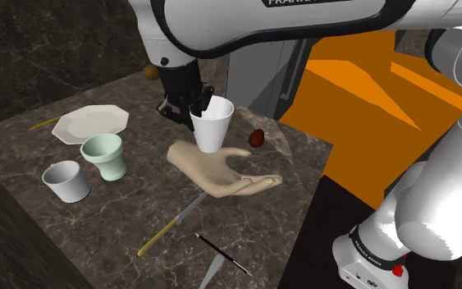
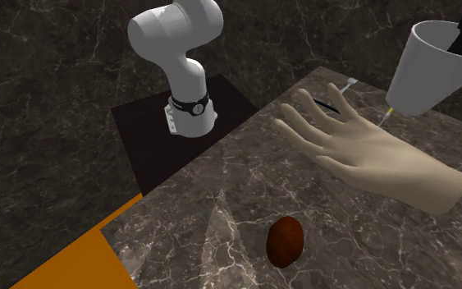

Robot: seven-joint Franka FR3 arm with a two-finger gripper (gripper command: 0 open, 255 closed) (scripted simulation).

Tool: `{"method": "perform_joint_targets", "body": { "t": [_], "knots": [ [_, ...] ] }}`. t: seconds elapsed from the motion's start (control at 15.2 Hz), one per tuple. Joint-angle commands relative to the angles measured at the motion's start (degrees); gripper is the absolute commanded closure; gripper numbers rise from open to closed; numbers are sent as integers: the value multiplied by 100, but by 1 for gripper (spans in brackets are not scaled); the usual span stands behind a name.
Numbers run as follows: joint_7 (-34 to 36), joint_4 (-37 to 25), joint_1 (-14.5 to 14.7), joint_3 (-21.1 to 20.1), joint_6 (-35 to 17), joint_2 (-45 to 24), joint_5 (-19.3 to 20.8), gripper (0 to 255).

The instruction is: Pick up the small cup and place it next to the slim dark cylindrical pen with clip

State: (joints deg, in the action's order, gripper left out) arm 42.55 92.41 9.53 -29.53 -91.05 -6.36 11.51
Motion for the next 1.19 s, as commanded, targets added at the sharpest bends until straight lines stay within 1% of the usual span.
{"method": "perform_joint_targets", "body": {
  "t": [0.0, 0.2, 0.33, 0.4, 1.12],
  "knots": [
    [310, -533, 219, -118, 196, -447, 196, 255],
    [703, -1408, 634, -222, 534, -1144, 514, 255],
    [921, -2104, 981, -244, 812, -1655, 744, 255],
    [1025, -2566, 1209, -242, 999, -1974, 886, 255],
    [1152, -1458, 991, -227, 67, -1809, 805, 255]
  ]
}}
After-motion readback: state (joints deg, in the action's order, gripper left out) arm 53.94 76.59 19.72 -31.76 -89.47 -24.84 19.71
